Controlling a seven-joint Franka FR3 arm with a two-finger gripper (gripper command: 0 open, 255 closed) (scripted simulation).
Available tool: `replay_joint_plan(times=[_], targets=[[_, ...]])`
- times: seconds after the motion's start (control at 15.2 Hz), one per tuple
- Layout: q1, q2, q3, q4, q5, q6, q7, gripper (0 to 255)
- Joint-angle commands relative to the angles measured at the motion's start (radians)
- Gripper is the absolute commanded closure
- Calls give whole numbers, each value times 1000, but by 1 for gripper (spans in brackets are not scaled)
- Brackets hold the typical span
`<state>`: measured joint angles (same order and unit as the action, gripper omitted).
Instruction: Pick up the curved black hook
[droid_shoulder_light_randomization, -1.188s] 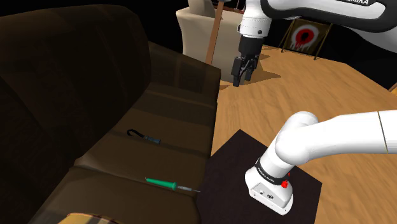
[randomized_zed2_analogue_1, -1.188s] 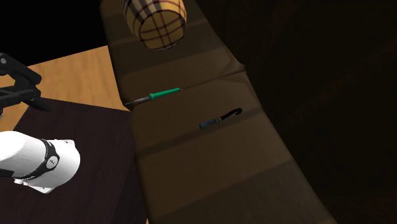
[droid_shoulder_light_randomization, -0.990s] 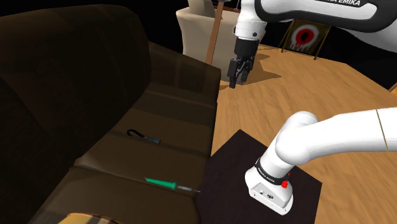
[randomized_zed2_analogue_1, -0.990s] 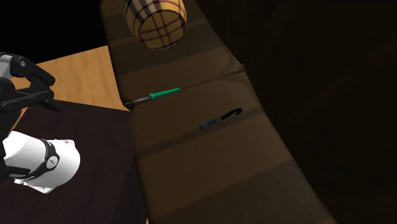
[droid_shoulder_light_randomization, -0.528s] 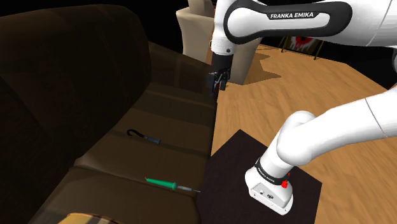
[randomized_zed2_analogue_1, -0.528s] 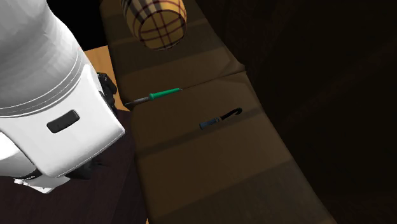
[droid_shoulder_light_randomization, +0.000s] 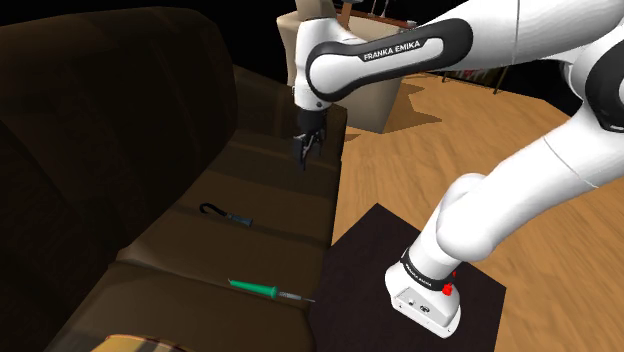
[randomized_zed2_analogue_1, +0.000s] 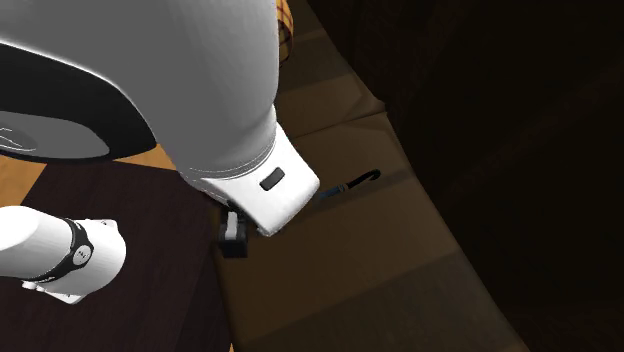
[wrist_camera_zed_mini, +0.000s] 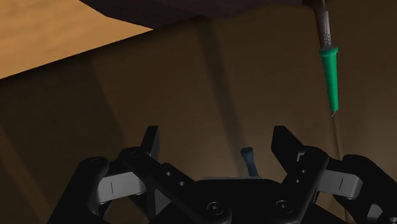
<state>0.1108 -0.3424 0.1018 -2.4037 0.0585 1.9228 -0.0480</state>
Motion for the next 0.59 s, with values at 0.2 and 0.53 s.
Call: replay_joint_plan(times=[0.2, 0.53], targets=[[24, 188, 34, 78, -14, 115, -10, 0], [49, 373, 64, 170, -46, 209, -10, 0]])
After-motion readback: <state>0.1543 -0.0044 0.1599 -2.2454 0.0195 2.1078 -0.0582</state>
